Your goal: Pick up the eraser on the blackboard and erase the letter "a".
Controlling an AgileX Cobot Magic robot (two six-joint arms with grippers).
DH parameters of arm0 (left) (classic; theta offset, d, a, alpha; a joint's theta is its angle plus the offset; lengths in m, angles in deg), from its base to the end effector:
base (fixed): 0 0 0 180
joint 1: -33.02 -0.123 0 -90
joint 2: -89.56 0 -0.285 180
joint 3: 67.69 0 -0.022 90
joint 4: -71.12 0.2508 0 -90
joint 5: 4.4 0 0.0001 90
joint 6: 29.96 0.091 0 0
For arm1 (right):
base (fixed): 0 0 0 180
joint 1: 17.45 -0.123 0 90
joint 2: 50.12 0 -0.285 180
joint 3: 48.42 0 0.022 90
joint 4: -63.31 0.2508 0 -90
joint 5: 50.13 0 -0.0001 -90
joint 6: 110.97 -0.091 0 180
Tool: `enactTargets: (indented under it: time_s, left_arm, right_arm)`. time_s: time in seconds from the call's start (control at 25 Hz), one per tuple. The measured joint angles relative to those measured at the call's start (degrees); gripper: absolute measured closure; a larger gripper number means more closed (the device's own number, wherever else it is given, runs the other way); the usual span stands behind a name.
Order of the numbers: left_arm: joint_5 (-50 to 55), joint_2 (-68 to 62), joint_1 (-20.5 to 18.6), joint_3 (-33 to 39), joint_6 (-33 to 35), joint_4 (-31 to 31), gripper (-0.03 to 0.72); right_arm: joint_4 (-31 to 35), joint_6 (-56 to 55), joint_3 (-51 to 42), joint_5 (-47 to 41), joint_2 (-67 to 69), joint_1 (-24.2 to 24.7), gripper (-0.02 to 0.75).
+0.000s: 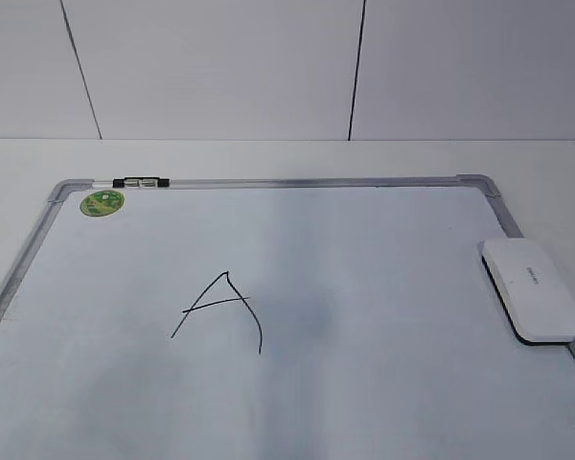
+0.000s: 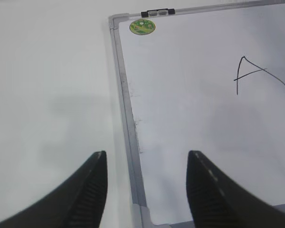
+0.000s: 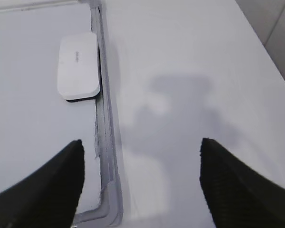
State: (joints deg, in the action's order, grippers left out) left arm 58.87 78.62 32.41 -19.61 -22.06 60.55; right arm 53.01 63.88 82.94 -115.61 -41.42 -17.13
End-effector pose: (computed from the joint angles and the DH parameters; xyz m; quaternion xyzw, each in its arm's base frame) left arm 0.0002 -0.0149 0.2775 0.0589 0.8701 -0.0561 0.4860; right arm -0.0068 -0.0148 0.2717 0.0481 0.8732 -0.0694 0.4800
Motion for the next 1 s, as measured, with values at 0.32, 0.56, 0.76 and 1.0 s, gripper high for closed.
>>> enactTargets:
  time_s: [0.32,0.56,0.76,1.0]
  left_arm:
    - [0.12,2.59,0.0,0.0,0.0,0.0,0.293]
    - [0.12,2.59,0.0,0.0,0.0,0.0,0.295]
    - [0.12,2.59,0.0,0.0,0.0,0.0,0.315]
    - [0.12,2.59,0.0,0.0,0.0,0.0,0.328]
  right_arm:
    - [0.0,0.0,0.0,-0.11,-1.77,0.0,0.158]
    - [-0.24,0.0,0.0,-0.11,-1.87,0.0,0.158]
    - [-0.34,0.0,0.0,-0.11,-1.99,0.0,0.158]
    - [-0.36,0.0,0.0,-0.11,-1.99,0.0,0.158]
